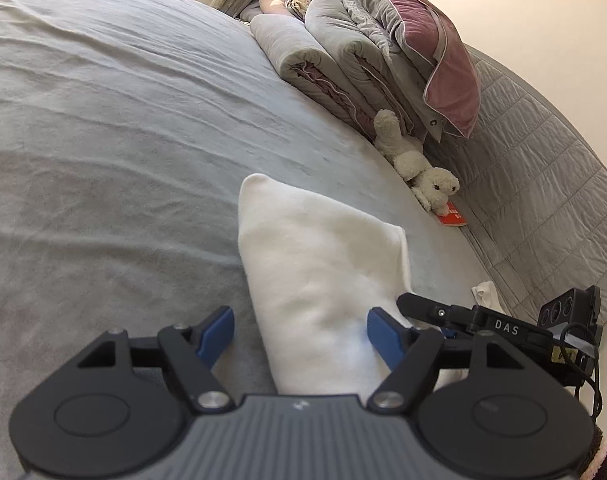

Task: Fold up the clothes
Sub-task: 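Grasp the folded sweatshirt edge with both grippers and lift it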

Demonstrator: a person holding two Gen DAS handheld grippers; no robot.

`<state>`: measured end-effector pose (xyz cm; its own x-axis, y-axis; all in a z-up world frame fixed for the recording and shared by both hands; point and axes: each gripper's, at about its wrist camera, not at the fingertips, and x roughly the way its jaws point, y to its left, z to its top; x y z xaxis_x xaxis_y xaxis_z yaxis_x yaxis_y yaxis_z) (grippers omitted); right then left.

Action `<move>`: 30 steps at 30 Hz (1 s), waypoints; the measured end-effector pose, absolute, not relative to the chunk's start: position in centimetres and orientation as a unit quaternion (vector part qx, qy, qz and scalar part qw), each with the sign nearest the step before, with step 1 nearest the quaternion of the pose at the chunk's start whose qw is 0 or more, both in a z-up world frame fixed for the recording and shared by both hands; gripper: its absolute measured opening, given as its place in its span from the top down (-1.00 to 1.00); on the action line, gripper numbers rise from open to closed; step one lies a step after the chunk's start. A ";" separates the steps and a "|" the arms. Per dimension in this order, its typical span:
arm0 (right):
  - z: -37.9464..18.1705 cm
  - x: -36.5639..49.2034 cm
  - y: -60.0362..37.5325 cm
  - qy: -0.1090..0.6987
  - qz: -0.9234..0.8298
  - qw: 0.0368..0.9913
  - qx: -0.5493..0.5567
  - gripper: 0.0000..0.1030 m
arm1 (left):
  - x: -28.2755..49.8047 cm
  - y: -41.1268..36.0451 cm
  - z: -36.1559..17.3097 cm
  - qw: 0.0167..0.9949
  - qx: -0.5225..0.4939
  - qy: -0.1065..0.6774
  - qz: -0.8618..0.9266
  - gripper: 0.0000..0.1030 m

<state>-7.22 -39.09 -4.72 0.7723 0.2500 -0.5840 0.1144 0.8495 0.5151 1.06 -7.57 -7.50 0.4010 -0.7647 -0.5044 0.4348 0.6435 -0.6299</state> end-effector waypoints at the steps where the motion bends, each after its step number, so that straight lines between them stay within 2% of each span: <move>1: -4.8 -7.2 -39.1 0.336 0.043 0.899 0.279 -0.07 | 1.1 -7.6 -7.7 0.810 -0.211 0.404 -0.369 -0.39; 2: -4.9 -7.1 -39.2 0.336 0.048 0.896 0.287 0.07 | 1.2 -7.7 -7.9 0.808 -0.218 0.405 -0.368 -0.36; 8: -5.1 -7.2 -40.0 0.352 0.049 0.866 0.351 0.25 | 0.7 -8.9 -8.6 0.812 -0.240 0.394 -0.357 -0.26; 12: -4.8 -7.6 -40.4 0.353 0.042 0.853 0.383 0.34 | 0.3 -9.0 -8.5 0.818 -0.251 0.388 -0.342 -0.05; 18: -3.0 -8.9 -40.0 0.339 0.025 0.858 0.386 0.39 | 0.3 -8.9 -7.6 0.816 -0.272 0.392 -0.326 0.15; 30: -1.5 -12.4 -43.5 0.280 0.033 0.837 0.469 0.41 | 0.2 -11.1 -4.2 0.811 -0.265 0.382 -0.356 0.22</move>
<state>-12.37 -43.51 -1.51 0.8416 0.3169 -0.4373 0.2073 0.5582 0.8034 0.23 -11.10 -4.20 0.4556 -0.7790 -0.4308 0.3743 0.6067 -0.7013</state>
